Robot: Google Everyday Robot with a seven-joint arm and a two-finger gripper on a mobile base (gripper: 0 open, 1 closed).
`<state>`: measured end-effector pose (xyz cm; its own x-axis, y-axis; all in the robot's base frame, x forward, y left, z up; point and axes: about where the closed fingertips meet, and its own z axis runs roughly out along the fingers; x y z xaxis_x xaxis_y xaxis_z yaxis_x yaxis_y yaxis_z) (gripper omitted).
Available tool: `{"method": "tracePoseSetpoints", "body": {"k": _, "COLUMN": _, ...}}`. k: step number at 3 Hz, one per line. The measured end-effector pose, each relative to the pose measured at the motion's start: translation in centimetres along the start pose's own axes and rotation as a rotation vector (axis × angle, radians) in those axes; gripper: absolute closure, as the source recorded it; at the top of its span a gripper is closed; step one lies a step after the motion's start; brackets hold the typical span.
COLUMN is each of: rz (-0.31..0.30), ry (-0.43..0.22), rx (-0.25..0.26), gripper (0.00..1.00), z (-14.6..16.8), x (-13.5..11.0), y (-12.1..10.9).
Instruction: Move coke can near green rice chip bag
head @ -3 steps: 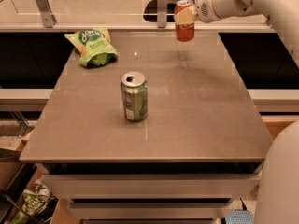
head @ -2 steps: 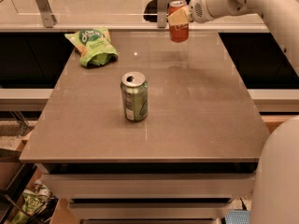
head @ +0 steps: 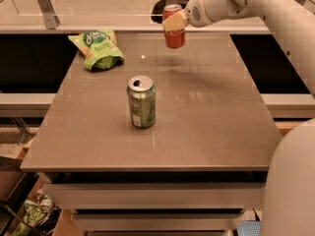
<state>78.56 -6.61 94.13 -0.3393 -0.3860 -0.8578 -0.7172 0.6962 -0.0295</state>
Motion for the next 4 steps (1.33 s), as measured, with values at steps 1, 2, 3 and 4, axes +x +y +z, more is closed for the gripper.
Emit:
{"method": "tracePoseSetpoints", "body": {"k": 1, "rz": -0.007, "ry": -0.008, "rx": -0.032, "gripper": 1.0, "z": 0.9, "x": -0.2, "y": 1.2}}
{"method": "tracePoseSetpoints", "body": {"k": 2, "rz": -0.009, "ry": -0.01, "rx": -0.045, "gripper": 1.0, "z": 1.5, "x": -0.3, "y": 1.8}}
{"method": "tracePoseSetpoints", "body": {"k": 3, "rz": -0.009, "ry": -0.008, "rx": -0.06, "gripper": 1.0, "z": 2.4, "x": -0.4, "y": 2.6}}
{"method": "tracePoseSetpoints", "body": {"k": 4, "rz": -0.008, "ry": -0.016, "rx": -0.07, "gripper": 1.0, "z": 3.3, "x": -0.4, "y": 3.4}}
